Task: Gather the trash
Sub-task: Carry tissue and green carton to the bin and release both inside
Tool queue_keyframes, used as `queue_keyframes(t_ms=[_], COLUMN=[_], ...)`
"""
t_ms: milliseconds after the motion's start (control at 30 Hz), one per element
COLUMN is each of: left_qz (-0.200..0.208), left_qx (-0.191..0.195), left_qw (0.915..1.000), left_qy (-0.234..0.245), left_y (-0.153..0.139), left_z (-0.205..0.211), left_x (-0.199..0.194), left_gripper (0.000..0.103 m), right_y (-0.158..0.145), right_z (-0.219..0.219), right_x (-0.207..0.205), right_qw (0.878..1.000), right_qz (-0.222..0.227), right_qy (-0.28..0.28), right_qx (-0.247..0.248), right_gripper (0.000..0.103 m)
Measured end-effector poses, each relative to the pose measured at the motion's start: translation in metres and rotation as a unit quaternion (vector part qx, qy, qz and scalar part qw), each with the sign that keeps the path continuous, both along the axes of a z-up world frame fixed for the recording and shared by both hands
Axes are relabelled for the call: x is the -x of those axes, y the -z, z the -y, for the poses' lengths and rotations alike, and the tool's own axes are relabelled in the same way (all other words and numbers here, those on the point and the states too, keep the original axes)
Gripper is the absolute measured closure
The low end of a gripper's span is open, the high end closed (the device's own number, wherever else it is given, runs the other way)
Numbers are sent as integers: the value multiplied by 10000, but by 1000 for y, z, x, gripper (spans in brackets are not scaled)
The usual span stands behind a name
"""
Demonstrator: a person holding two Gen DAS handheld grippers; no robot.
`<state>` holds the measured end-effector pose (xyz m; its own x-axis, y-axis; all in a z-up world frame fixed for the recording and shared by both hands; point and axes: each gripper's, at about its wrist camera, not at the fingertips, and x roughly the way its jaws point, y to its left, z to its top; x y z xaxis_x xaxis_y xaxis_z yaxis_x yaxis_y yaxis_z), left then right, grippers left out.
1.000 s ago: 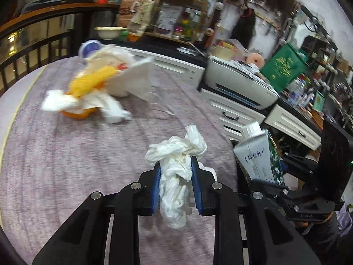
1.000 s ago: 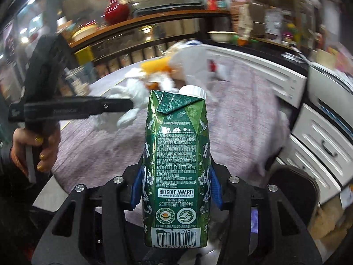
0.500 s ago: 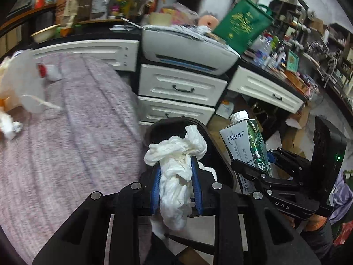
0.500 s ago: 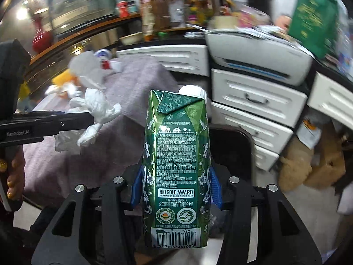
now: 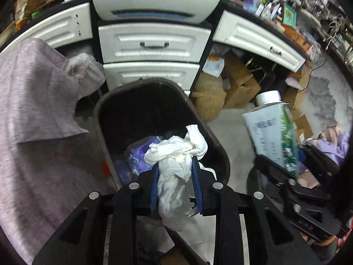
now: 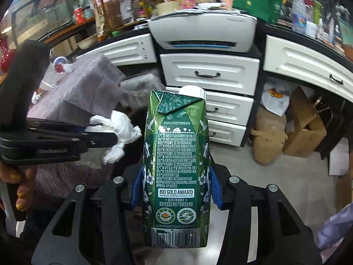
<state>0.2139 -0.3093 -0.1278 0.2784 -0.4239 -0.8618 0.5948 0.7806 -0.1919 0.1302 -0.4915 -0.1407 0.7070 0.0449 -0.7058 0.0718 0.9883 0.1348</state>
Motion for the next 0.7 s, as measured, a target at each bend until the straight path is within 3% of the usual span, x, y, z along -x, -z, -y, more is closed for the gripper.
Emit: queue_keyframes(t_ms=[67,167,233,367,700], left_qz=[-77,-24,61,12,924], left_qx=[-114,-254,-314,-189,239], left_qw=[9999,9997,9995,9997,9948], left_qy=[11,-12,-73,-168,-369], left_y=[10,21,25,21,-35], left_z=[8,16,16,8,-18], left_x=[-4,-8,-10,-6,20], left_gripper=[61,37,29,28,15], right_y=[4,9,11,14,26], right_z=[4,8,9,8,-17], right_x=[1,2,2,-2,-31], right_qw=[10000,9999,9998,9997,9989], right_qz=[-26,-53,-74,-113,-417], right_qy=[53,107,126,128,-127], right_qx=[-48,-122,-139,-194,-184], right_gripper=[53,53,53,53,54])
